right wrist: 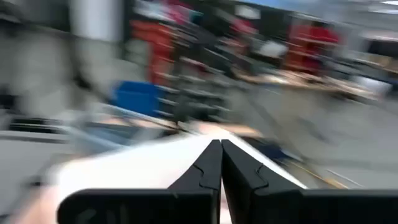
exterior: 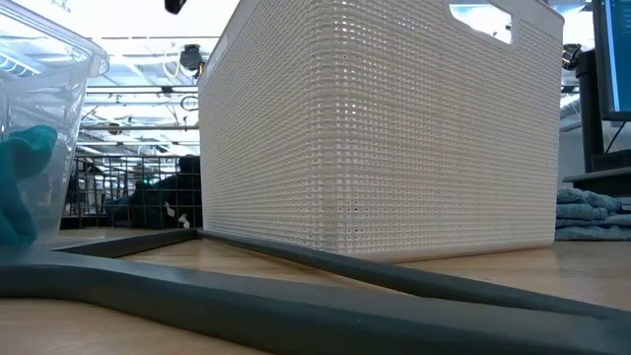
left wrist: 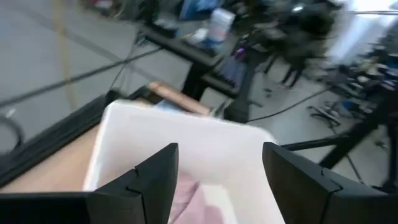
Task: Pick & Place Cloths
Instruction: Put the light blue shirt into the white bin
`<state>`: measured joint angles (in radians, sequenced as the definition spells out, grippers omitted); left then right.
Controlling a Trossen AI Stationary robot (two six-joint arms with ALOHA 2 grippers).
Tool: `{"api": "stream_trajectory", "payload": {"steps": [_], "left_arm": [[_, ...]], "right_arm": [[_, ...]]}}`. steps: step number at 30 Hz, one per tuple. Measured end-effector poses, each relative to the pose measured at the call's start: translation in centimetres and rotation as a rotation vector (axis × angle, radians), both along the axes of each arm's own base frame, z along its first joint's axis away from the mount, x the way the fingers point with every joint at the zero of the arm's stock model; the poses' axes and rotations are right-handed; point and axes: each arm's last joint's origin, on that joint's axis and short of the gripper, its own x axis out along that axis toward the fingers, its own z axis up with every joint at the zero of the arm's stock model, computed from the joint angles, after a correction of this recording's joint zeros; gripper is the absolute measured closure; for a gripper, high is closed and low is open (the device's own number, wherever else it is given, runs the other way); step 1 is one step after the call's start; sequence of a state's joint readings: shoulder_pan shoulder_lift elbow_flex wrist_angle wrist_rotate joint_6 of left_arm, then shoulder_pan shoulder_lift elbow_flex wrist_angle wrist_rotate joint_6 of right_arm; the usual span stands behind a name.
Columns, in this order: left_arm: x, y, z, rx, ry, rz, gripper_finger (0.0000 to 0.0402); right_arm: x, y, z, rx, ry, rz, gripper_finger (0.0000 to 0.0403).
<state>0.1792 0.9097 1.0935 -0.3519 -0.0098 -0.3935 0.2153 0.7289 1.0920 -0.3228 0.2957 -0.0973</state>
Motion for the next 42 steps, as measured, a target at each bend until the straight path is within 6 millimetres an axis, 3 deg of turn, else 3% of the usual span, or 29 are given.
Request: {"api": "stream_trajectory", "payload": {"steps": [5, 13, 19, 32, 42], "left_arm": [[0.4, -2.0, 0.8, 0.083, -0.071, -0.061, 0.0165], [0.3, -3.8, 1.2, 0.098, -0.114, -0.087, 0.0165], [0.4, -4.4, 1.2, 0.078, -0.114, -0.07, 0.0165], [0.3, -5.2, 1.2, 0.159, -0.11, -0.105, 0.0165], [0.5, -5.2, 1.1, 0.152, -0.096, -0.105, 0.0165]], "right_arm": [[-0.7, -1.1, -1.0, -0.046, 0.104, -0.353, 0.0402], [-1.5, -1.9, -2.3, 0.033, 0.157, -0.666, 0.0403], [-1.9, -2.5, -3.1, 0.131, 0.174, -0.743, 0.0403], [-0.8, -4.6, -7.2, 0.504, 0.553, -0.813, 0.0396], [0.5, -7.0, -8.6, 0.625, 0.699, -0.867, 0.0341]]}}
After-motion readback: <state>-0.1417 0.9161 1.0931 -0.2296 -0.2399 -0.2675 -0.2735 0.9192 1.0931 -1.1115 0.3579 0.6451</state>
